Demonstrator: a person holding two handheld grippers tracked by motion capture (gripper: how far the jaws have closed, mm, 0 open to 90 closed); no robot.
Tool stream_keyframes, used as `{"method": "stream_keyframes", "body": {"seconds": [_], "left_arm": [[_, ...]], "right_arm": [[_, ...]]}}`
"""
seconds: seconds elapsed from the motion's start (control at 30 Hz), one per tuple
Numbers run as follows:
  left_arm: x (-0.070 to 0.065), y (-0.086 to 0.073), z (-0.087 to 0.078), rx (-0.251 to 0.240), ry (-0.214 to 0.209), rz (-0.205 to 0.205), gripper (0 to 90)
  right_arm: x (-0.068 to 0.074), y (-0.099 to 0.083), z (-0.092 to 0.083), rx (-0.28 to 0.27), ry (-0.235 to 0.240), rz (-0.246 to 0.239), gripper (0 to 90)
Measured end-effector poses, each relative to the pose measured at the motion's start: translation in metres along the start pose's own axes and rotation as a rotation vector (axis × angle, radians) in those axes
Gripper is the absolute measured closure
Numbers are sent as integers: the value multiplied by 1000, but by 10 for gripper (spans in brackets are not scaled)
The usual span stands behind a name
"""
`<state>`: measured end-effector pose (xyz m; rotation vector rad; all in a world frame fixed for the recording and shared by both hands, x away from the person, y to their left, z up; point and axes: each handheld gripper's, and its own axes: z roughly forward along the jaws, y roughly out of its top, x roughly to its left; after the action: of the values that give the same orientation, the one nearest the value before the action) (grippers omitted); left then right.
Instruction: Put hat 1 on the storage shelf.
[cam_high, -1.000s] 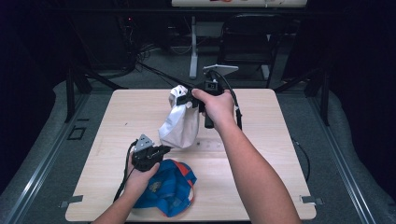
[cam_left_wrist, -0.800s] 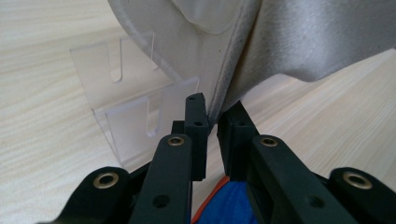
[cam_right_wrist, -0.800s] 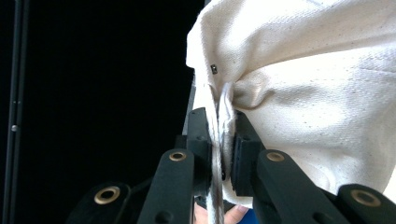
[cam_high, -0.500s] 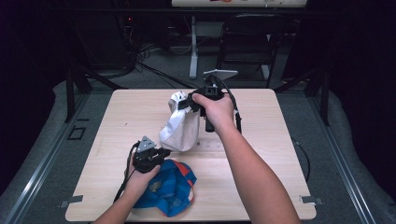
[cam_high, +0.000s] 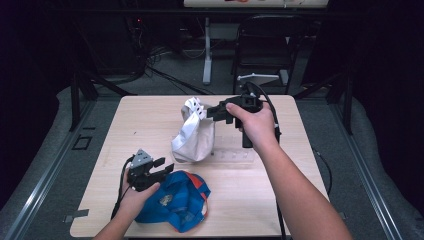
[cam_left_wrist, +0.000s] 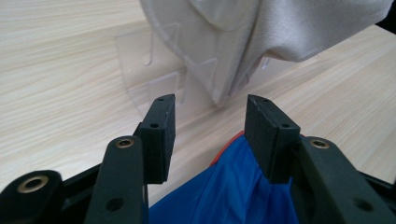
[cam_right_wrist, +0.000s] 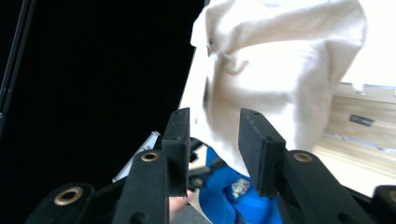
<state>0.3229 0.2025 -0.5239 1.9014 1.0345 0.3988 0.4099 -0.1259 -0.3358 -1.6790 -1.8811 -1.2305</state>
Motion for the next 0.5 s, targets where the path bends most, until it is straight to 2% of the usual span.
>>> {"method": "stream_keyframes", "body": {"seconds": [0.2,0.3,0.4,0.5], "left_arm": [[12,-8,-23,8,24,-25,506],[20,-16,-32,-16,30,-49,497],[29,-25,-35,-18,43,-64,494],[37,-31,-36,10,82,-31,489]], "right_arm": [[-16,-18,-18,-44,-14,-37,595],[-26,-29,-22,-66,-30,-52,578],[-40,-44,-23,-75,-30,-61,566],[-50,-55,-20,-74,-42,-74,561]]}}
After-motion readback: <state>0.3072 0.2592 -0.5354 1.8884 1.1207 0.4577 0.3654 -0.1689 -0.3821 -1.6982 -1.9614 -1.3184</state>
